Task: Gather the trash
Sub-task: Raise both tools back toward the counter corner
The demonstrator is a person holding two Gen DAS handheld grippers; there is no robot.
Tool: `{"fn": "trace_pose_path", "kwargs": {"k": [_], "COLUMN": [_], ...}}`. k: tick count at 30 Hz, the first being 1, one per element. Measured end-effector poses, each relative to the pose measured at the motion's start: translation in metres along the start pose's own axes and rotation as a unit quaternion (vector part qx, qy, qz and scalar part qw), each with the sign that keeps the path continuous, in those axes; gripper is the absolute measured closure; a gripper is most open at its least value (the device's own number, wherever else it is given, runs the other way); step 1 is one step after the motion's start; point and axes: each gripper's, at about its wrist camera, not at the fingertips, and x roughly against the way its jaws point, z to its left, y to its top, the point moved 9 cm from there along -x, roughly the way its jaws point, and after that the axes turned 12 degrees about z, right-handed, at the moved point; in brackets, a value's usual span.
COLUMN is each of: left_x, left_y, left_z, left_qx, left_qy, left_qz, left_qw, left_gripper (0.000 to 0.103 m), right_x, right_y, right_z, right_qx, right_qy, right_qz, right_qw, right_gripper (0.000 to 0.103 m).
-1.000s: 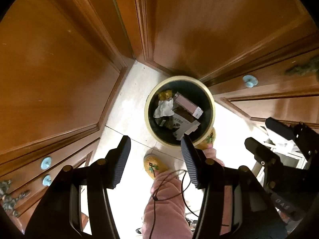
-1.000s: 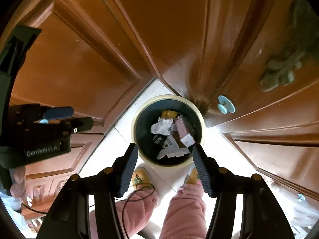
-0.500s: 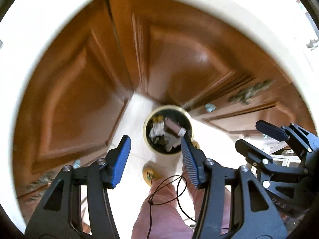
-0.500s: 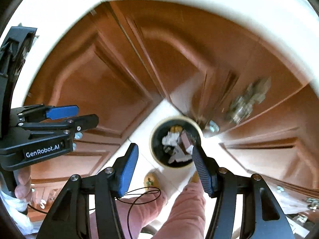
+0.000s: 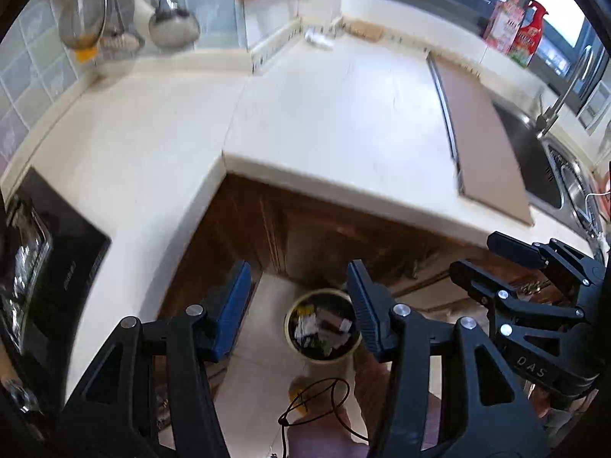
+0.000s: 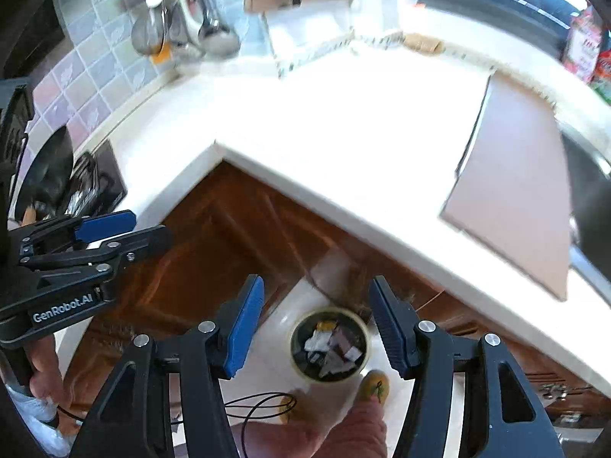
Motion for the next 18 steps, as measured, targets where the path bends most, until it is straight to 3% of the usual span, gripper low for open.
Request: {"fn": "trace_pose_path", "kwargs": {"k": [8,18], "left_x": [0.045,0.074], "left_y": [0.05,0.141], "left_z": [-0.004,-0.015], "left_qx": [-0.014,0.01], "left_qy": [0.006,0.04], "left_qz": [-0.053,-0.096], "left_qw": [0.9985,0.9945], "left_gripper": [0.054,0.048], "right_x": [0.064,0.133], "right_y": [0.049,0.156], "right_z": [-0.024,-0.075], "right_qx": [-0.026,-0.015], "right_qy": [-0.024,-0.019], "right_qz": [-0.051,-0.107], "right_qw": [0.998,0.994], "right_gripper": [0.045,0.041]}}
